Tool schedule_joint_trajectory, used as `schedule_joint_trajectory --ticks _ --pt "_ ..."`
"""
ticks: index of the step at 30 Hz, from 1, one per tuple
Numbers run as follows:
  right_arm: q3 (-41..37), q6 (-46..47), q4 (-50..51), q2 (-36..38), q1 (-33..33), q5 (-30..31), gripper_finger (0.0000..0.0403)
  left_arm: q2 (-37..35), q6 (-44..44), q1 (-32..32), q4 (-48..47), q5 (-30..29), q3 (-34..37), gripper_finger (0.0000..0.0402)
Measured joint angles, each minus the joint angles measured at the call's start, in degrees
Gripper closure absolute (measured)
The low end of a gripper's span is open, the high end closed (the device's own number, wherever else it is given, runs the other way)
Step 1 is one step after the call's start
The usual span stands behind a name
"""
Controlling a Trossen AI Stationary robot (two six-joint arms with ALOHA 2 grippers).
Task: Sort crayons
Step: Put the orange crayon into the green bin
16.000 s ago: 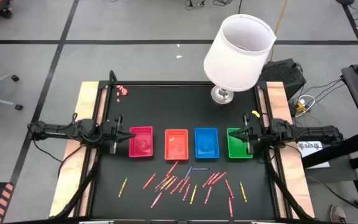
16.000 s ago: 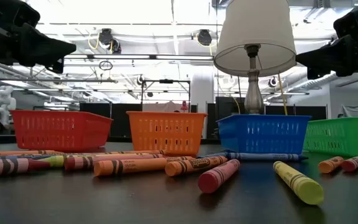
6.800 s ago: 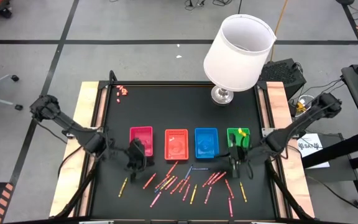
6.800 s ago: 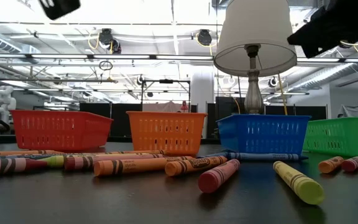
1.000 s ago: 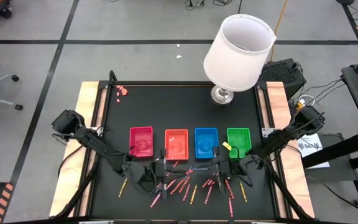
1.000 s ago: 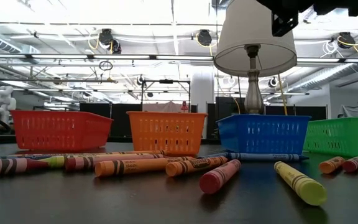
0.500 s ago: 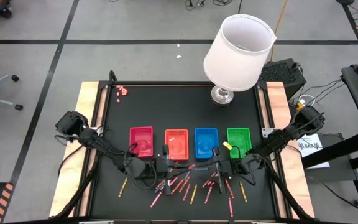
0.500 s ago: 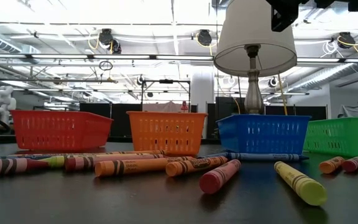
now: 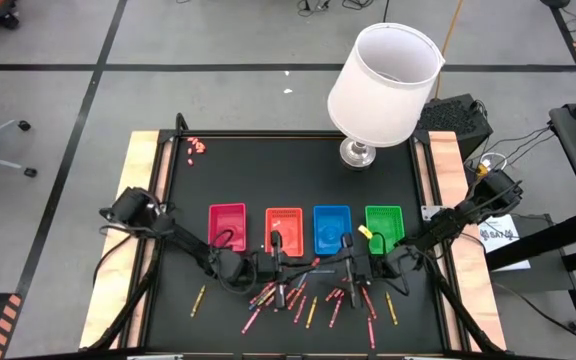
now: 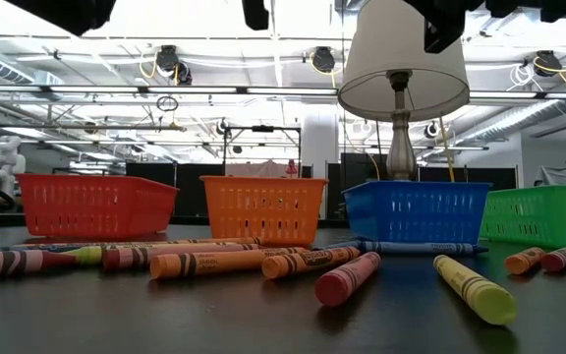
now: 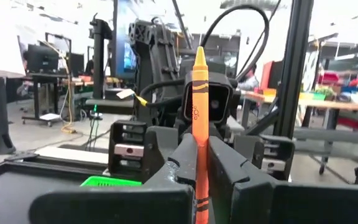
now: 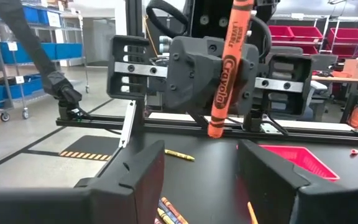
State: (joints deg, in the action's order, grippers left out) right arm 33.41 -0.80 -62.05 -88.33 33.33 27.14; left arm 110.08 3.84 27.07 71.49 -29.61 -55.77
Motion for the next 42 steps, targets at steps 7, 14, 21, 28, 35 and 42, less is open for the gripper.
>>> schedule_joint_trajectory --ticks 7,14,21,28,35,42 --pt "0.0 0.1 0.7 0.0 -0.9 0.0 0.0216 3.1 0.0 -0.9 1.3 0.1 -2.0 0.0388" --pt "0.0 0.1 1.1 0.0 -1.4 0.0 0.0216 4.7 0.1 -1.4 -0.6 0.9 -4.8 0.0388" --pt "0.0 -0.7 1.2 0.0 -1.4 -0.1 0.022 4.7 -0.1 -1.4 -1.6 0.9 -4.8 0.0388" --pt "0.0 -1.8 1.3 0.0 -1.4 -0.1 0.0278 4.7 -0.1 -1.4 -2.0 0.9 -4.8 0.0388" --pt "0.0 -1.8 1.7 0.0 -1.4 -0.2 0.0352 4.7 0.0 -1.5 -3.9 0.9 -4.8 0.0388" --pt "0.0 -1.7 2.5 0.0 -1.4 -0.2 0.0394 4.7 0.2 -1.7 -4.8 0.9 -4.8 0.0387"
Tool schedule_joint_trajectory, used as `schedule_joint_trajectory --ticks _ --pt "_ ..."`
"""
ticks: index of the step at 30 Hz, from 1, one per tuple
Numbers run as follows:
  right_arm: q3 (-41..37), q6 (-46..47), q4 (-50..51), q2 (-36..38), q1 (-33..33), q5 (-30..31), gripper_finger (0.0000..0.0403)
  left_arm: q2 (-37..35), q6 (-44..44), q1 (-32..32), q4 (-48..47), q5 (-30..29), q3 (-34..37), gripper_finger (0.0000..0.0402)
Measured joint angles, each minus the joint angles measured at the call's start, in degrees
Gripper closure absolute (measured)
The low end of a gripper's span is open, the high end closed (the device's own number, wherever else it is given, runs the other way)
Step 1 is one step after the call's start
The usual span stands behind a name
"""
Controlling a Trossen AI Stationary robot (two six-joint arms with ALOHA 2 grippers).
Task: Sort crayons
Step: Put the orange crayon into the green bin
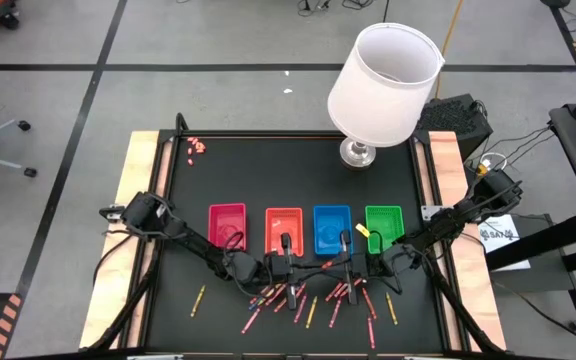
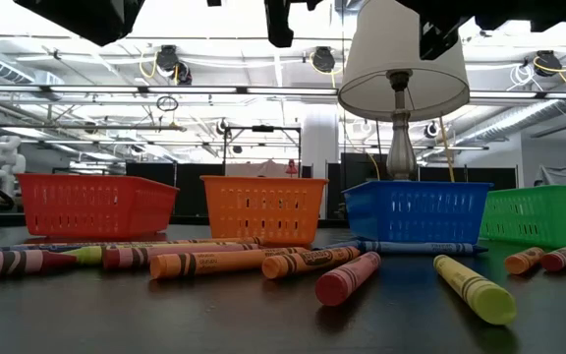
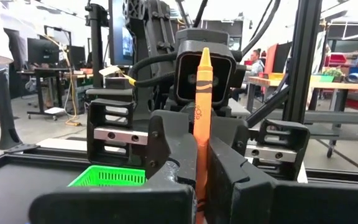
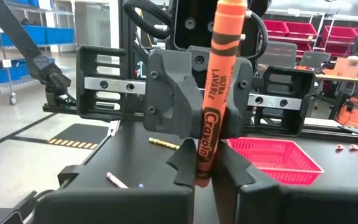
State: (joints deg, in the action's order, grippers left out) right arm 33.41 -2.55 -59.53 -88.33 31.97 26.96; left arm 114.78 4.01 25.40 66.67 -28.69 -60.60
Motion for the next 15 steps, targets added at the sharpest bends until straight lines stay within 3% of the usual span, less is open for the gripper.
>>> schedule_joint_trajectory --ticks 6,15 --pt "0.0 -0.1 0.6 0.0 0.0 0.0 0.0391 0.0 -0.1 -0.1 -1.3 -0.1 0.0 0.0363" --pt "0.0 0.8 1.5 0.0 0.0 0.0 0.0391 -2.9 -0.1 1.8 -9.2 -7.0 0.0 0.0255"
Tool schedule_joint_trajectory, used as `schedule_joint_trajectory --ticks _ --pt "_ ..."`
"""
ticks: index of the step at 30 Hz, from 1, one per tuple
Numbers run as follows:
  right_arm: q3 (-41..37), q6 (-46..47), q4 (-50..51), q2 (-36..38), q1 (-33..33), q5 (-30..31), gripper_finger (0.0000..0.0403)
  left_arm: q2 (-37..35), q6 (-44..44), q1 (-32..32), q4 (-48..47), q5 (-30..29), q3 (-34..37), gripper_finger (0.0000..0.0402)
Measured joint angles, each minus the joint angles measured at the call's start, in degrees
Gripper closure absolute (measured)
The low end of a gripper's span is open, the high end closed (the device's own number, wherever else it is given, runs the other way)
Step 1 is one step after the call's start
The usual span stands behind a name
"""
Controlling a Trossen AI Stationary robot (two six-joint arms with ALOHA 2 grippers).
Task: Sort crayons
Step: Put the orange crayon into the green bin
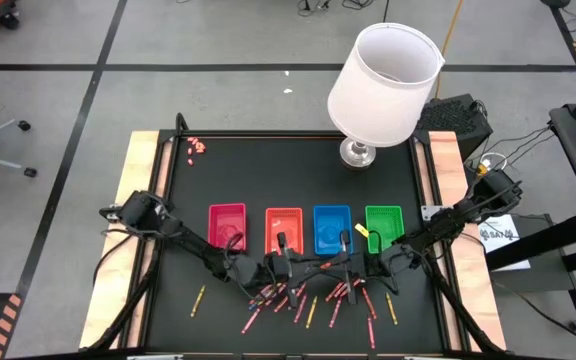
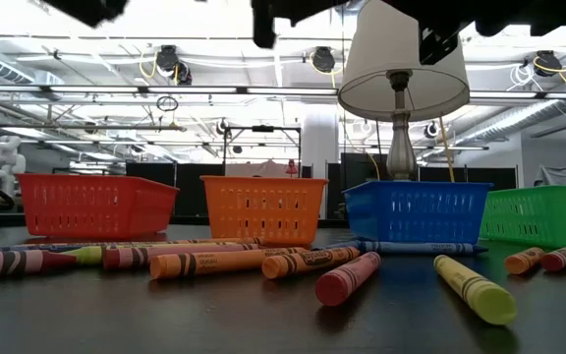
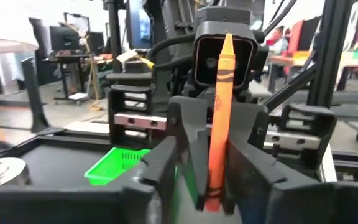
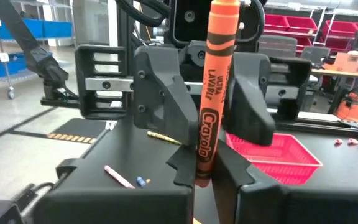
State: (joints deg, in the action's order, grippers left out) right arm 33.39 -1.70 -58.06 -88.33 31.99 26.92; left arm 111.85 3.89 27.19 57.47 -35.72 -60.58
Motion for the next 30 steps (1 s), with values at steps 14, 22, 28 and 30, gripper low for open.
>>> schedule_joint_trajectory --ticks 14,22,28,30 --pt "0.0 1.5 1.0 0.0 0.4 0.0 0.0391 -10.4 -0.5 12.9 -24.7 -11.2 0.0 0.0206" --pt "0.0 7.6 2.4 0.0 0.4 -0.1 0.0386 -10.4 -4.6 14.7 -29.5 -11.2 0.0 0.0206" --pt "0.0 14.4 2.9 0.0 -0.2 -0.2 0.0383 -10.4 -5.1 14.0 -30.0 -11.2 0.0 0.0206" --pt "0.0 16.7 3.5 0.0 -0.2 -1.3 0.0383 -10.4 -5.1 13.9 -29.9 -11.2 0.0 0.0206"
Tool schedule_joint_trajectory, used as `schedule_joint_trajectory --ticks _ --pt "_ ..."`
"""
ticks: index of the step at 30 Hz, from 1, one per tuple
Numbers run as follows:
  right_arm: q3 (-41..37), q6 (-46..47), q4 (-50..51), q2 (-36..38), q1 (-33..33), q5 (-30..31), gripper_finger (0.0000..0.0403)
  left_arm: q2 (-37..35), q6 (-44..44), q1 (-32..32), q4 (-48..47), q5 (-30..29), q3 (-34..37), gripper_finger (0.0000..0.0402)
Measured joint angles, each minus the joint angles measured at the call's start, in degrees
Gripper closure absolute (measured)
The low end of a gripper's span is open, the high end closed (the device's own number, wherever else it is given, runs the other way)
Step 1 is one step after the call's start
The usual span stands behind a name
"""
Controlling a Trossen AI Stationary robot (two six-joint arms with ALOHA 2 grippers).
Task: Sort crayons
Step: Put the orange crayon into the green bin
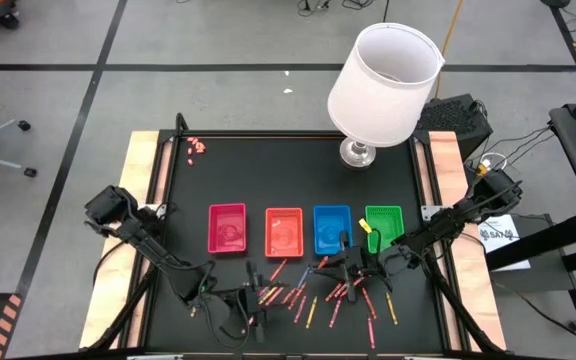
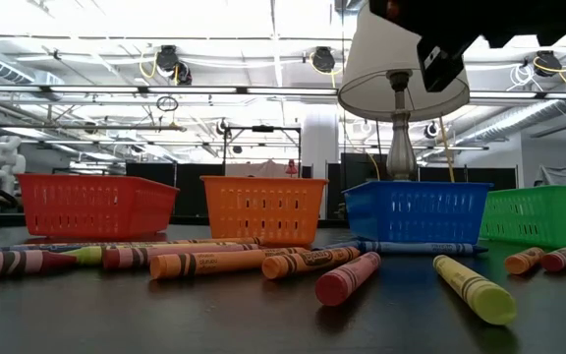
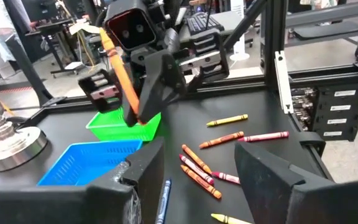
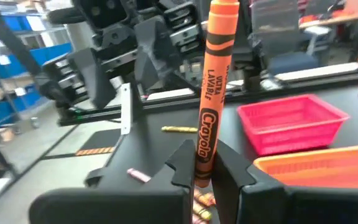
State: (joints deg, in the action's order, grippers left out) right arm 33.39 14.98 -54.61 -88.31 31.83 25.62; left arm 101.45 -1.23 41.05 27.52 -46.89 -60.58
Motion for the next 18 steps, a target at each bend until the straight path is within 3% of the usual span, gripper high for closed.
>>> schedule_joint_trajectory --ticks 5,14,18 --pt "0.0 0.9 -0.5 0.0 -0.3 -6.5 0.0383 0.0 -0.7 -0.1 0.4 0.1 0.0 0.0206" --pt "0.0 0.3 1.3 0.0 -3.3 -6.4 0.0383 0.0 -2.9 -0.2 0.2 0.1 0.0 0.0206" --pt "0.0 -5.9 2.9 0.0 -3.8 -6.3 0.0383 0.0 -2.9 -0.2 0.0 0.1 0.0 0.0206"
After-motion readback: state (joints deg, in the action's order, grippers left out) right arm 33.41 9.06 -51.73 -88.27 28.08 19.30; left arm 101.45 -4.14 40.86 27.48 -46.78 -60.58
